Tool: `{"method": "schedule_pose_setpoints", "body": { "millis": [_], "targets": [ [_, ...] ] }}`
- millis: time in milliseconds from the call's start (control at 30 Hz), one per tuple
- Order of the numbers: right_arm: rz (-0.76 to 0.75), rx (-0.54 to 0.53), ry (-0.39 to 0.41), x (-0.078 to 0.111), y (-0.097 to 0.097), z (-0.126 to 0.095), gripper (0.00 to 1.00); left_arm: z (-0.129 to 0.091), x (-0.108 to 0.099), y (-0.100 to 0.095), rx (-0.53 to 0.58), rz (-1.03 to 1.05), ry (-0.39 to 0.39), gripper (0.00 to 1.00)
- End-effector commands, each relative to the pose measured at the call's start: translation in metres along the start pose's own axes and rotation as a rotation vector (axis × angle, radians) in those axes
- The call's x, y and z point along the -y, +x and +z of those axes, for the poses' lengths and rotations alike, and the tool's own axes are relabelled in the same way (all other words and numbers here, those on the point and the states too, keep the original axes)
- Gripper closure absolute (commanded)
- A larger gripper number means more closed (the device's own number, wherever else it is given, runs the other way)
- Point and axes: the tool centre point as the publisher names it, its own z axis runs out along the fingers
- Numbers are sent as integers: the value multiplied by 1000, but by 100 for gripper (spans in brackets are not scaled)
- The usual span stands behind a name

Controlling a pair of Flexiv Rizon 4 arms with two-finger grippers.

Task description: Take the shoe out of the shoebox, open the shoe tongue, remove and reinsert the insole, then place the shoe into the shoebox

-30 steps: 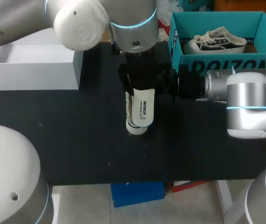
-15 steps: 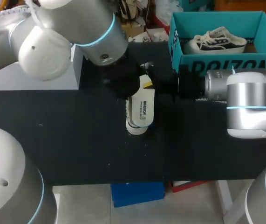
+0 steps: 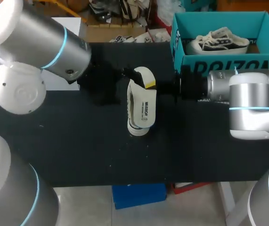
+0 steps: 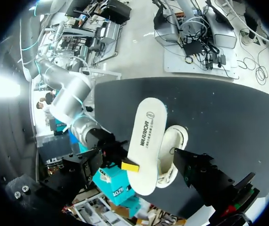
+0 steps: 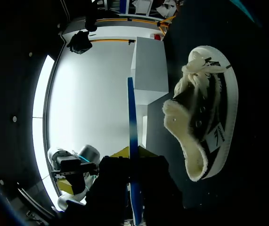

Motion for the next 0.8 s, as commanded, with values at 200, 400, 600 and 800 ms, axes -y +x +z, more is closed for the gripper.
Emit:
{"method": "schedule_pose_setpoints", "body": {
  "millis": [200,400,600,800],
  "targets": [
    [0,1,0,0,0,0,100,15,-3,20,891,89,-78,0],
    [0,1,0,0,0,0,100,31,-12,29,924,87,-155,0],
    [0,1,0,0,0,0,100,45,-23,31,972,59,-117,0],
    [0,1,0,0,0,0,100,56,-35,27,991,41,-104,0]
  ]
}}
